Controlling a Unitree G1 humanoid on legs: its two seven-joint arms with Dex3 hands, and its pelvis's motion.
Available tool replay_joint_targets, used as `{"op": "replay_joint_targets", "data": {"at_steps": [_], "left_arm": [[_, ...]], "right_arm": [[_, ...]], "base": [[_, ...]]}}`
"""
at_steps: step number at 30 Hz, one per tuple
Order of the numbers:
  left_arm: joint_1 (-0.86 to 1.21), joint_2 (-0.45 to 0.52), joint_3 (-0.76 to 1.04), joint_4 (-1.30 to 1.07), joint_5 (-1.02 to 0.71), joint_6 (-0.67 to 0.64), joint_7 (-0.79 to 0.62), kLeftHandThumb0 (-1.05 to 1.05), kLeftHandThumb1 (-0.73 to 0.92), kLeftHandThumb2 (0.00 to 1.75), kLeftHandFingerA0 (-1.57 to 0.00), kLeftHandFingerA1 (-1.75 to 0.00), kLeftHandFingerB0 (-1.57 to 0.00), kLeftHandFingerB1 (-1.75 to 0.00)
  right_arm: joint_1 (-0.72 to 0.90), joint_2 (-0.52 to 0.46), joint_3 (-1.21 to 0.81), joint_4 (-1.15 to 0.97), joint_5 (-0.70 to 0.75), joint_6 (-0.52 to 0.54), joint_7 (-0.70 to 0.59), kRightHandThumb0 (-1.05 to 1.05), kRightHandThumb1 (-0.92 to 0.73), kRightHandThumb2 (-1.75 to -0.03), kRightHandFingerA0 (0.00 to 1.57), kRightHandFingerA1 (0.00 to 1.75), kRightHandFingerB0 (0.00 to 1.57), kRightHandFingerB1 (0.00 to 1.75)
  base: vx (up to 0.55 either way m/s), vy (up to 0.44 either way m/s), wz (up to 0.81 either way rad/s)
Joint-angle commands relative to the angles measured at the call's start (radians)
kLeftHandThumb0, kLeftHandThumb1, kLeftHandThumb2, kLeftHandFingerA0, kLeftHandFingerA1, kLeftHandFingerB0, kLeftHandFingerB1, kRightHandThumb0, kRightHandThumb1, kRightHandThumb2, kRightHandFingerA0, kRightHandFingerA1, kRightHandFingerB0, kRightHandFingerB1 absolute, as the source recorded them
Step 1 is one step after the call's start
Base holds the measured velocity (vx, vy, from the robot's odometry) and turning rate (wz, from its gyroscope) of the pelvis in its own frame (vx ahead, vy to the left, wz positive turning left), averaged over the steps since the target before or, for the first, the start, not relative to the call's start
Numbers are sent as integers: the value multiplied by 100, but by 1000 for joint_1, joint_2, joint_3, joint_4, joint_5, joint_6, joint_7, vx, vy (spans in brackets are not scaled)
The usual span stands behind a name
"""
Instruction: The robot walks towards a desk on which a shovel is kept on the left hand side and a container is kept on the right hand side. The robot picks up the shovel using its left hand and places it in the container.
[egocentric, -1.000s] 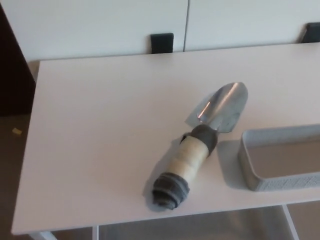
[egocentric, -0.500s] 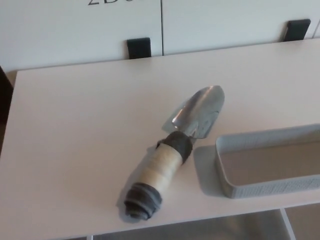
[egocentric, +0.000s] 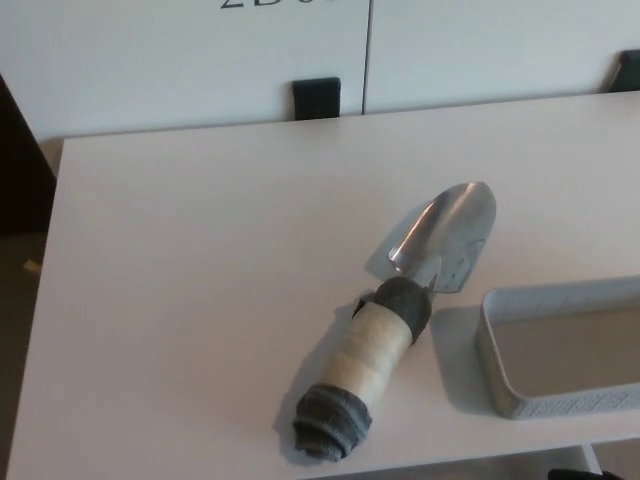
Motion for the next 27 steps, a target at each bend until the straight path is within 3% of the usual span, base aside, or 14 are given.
{"op": "replay_joint_targets", "data": {"at_steps": [1, 22, 27], "left_arm": [[14, 7, 2, 6, 9, -23, 8, -40, 62, 59, -54, -44, -37, -32], [7, 15, 0, -9, 30, -7, 18, -42, 62, 59, -55, -43, -39, -32], [3, 18, 2, -7, 31, -14, 21, -41, 62, 59, -54, -42, -40, -33]], "right_arm": [[8, -14, -6, 16, -11, -28, -17, 4, -58, -56, 62, 61, 42, 50], [7, -13, -1, 7, -18, -31, -29, 6, -58, -58, 67, 63, 41, 50], [3, -5, -8, 1, 7, -21, -15, 8, -60, -57, 62, 62, 41, 50]], "base": [[0, 0, 0], [0, 0, 0], [0, 0, 0]]}}
